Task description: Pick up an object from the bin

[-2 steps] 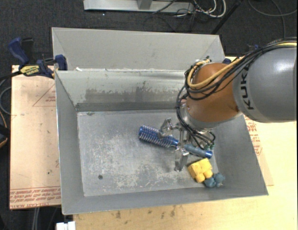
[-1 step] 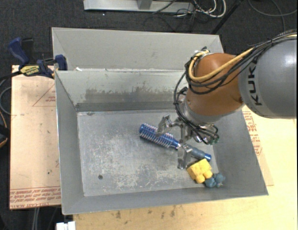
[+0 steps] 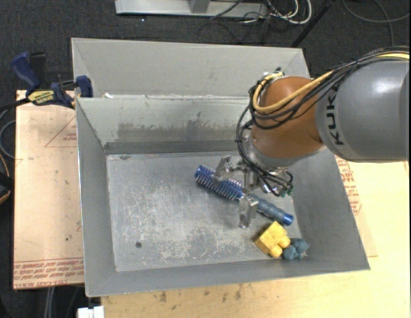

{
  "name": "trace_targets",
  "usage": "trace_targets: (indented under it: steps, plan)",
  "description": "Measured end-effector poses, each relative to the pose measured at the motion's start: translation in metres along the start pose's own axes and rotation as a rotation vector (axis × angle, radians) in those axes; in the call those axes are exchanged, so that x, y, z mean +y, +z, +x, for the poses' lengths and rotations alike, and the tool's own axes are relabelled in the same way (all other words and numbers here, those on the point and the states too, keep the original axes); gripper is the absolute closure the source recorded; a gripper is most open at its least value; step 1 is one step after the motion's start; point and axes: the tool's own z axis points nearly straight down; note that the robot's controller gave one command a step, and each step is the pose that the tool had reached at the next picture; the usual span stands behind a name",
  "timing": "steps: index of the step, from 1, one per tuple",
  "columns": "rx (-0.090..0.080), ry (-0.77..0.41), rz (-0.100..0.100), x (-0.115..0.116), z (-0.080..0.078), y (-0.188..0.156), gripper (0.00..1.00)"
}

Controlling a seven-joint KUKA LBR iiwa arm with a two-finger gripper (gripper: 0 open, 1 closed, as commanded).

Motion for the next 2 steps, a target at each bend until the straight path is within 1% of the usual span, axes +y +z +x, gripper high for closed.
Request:
trace_targets:
  steps: [1,2]
  plan:
    - [0.014,-0.547,-0.009,-0.035,-0.031,0.023,0.0]
    - [0.014,-0.482,-0.004,-0.096,-0.003,-0.01,0.0]
